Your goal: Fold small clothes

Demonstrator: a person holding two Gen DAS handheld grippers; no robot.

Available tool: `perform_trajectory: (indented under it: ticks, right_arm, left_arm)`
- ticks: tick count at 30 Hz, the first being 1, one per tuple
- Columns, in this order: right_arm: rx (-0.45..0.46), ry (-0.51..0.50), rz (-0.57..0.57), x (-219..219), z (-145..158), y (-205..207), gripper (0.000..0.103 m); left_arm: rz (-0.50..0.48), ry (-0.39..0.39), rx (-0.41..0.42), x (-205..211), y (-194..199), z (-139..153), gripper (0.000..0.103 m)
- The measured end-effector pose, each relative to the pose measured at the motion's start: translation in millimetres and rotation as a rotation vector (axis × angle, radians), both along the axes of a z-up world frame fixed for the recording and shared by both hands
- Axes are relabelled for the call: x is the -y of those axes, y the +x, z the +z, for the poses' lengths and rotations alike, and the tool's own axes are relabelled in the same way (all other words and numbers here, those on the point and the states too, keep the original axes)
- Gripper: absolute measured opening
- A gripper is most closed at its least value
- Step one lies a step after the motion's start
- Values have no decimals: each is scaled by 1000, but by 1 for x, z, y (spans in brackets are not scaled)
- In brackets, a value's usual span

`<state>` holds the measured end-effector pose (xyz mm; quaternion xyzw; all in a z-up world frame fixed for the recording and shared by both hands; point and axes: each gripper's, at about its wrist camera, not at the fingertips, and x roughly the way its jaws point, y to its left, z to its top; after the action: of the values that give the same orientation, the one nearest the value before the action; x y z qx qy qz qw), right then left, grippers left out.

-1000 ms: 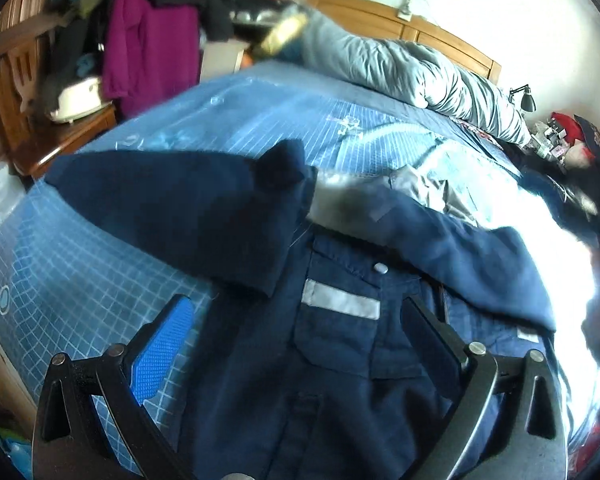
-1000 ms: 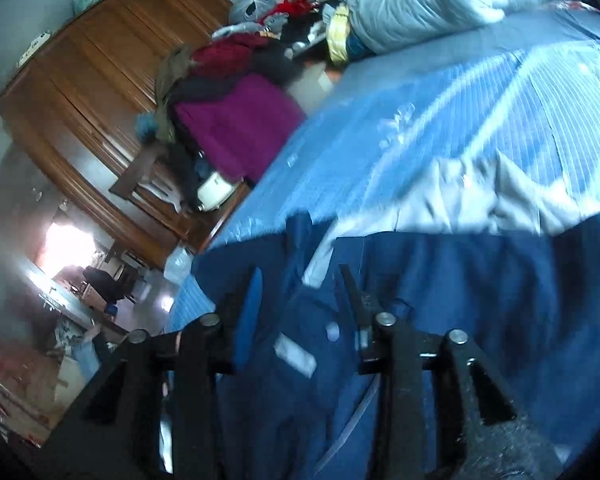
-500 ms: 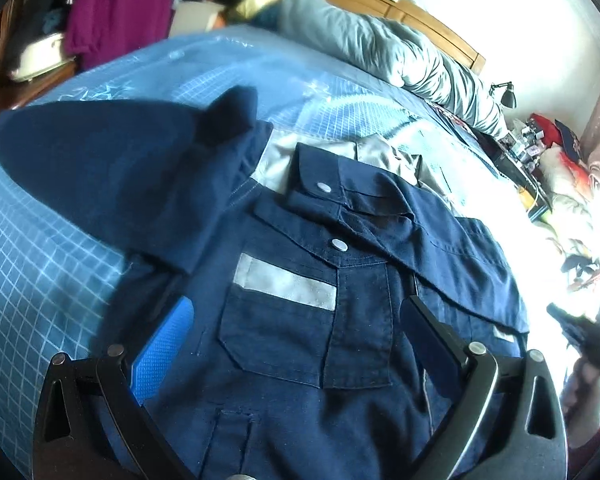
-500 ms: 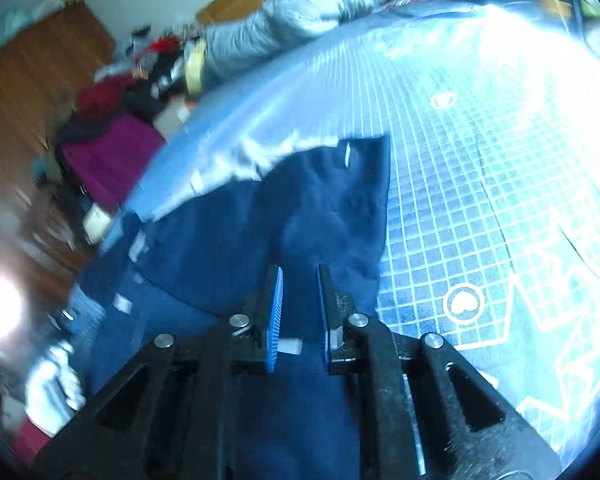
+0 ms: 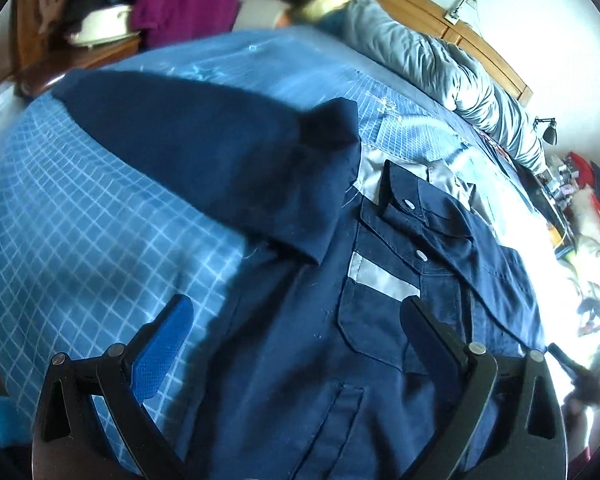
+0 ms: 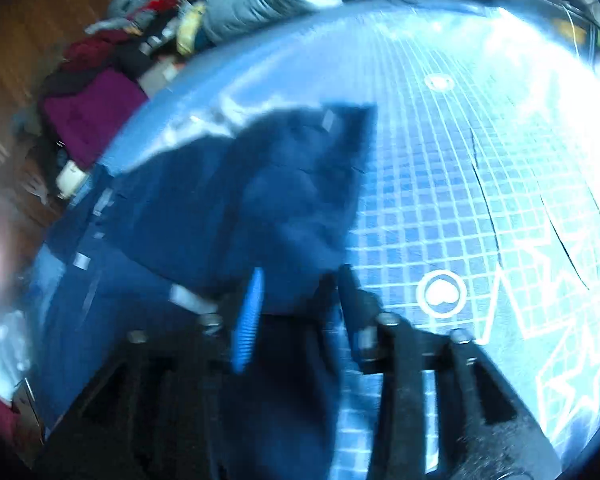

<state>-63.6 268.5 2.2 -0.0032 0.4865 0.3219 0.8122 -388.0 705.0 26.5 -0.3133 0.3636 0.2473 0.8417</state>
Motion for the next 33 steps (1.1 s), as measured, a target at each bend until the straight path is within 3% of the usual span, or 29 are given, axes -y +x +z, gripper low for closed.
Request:
perform_trajectory:
  ticks: [4,7,12,16,17,18,20,24,26,27,28,31,33]
  right_arm:
    - [59,-52,64,6,0,-25,43]
    - [107,-170,133,13,-16,-35,19]
    - [182,-141,112,14,-10,-25,21]
    - [221,-179,122,2,-21,-22,21]
    - [226,-176,129,0,-19,-23,8]
    - [245,-183,136,-1,-14,-27,7]
    - [286,-216,152,2,-8,-42,7]
    - [284,-260,182,-3,-17,-48,6]
    - [276,-246,180,-1,-12,-45,19]
    - [271,-224,170,4,-7,-44,30]
    - [263,-194,152,9,0,-42,33]
    - [246,-88,101,18,18,-32,34]
    - [218,-26,91,14,21,-23,28]
  left_arm:
    - [-32,29,-2,7,3,1,103]
    - [-42,25,-18,11,6,-4,103]
    - [-52,17,-17,20,15,-5,103]
    - [-61,19,-21,25,20,-6,103]
    - [-62,18,-25,25,21,-7,103]
    - [-61,15,-27,25,21,-8,103]
    - [-58,9,-30,26,21,-9,103]
    - [-65,10,-36,27,22,-12,103]
    - [-64,6,-43,28,23,-13,103]
    - [-64,4,-41,28,23,-13,103]
    - [-65,8,-36,29,22,-12,103]
    - [-75,15,-42,28,21,-14,103]
    - [-72,16,-56,25,21,-18,103]
